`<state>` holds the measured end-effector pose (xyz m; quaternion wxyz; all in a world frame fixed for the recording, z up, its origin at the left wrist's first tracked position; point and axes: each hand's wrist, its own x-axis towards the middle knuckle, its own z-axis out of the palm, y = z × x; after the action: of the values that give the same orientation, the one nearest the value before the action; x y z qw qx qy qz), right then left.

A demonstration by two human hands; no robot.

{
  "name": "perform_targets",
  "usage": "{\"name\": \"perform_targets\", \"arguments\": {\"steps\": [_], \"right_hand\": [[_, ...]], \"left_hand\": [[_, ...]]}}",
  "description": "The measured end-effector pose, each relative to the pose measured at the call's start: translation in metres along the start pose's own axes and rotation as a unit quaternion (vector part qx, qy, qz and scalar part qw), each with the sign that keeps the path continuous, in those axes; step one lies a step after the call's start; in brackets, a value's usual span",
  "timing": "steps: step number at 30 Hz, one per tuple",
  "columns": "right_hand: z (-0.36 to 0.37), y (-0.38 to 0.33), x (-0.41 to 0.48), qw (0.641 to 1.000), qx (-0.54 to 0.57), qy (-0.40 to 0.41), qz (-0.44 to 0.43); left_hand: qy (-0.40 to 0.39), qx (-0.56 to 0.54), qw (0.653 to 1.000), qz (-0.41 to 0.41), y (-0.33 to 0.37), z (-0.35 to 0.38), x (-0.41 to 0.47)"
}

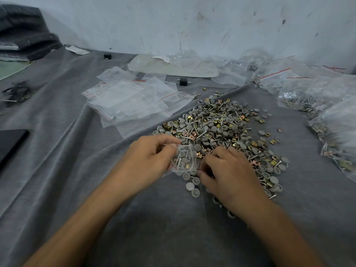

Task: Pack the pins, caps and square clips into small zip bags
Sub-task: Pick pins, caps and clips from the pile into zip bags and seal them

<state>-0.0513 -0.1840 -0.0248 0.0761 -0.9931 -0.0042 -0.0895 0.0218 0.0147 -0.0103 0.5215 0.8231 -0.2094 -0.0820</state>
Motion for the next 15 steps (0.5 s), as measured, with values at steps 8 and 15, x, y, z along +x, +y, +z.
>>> {"name": "perform_targets", "arguments": {"steps": [8, 15], "right_hand": [[0.0017, 0.003, 0.0005, 1.0, 0.009, -0.016, 0.0], [-0.0005, 0.0055, 0.0027, 0.99, 0.114, 0.081, 0.029]], "left_hand": [[0.001, 0.0, 1.0, 0.002, 0.0007, 0.0005, -0.0011], [0.001, 0.014, 1.0, 0.008, -0.0007, -0.0005, -0.0005]]}}
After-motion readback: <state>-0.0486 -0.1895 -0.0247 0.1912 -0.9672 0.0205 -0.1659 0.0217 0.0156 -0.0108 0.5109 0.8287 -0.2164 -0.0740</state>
